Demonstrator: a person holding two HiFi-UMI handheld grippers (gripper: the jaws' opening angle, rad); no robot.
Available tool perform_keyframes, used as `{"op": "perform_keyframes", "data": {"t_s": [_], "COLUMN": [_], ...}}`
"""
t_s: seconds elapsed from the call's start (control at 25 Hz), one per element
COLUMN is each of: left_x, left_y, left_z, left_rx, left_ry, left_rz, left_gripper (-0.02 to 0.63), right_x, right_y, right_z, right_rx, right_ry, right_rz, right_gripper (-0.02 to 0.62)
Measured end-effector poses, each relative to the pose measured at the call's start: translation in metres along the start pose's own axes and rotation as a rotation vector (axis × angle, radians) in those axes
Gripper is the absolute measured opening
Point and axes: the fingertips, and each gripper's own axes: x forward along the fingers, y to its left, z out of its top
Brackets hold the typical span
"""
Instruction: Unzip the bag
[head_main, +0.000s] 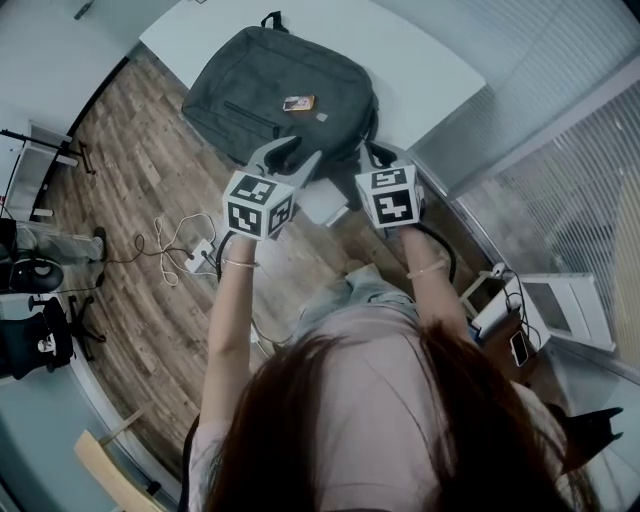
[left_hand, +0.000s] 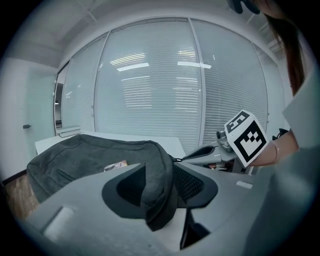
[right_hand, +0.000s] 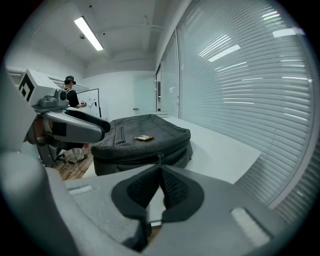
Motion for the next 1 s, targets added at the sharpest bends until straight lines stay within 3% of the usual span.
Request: {"op": "perform_keyframes", "data": {"t_s": [0.16,0.68,1.0], "left_x": [0.016,0.05,0.063], "left_y": [-0.016,-0.028,-0.026], "left_z": [0.006,-0.004,-0.015], "left_rx": [0.042,0.234,0.306], "left_ry": [0.031,0.192,0.231], "left_rz": [-0.045,-0.081,-0.088], "left_gripper": [0.186,0.184,0.114], "right_x": [0.0,0.0,0.001], "right_y": [0.001,0.002,0.003], "right_z": [0.001,-0.001,0.0], "right_rx": [0.011,0.0,-0.045], "right_ry": [0.004,0.025,0.055], "right_rz": [-0.01,-0.038,-0.039], "right_gripper": [0.008,0.008,0.008]}}
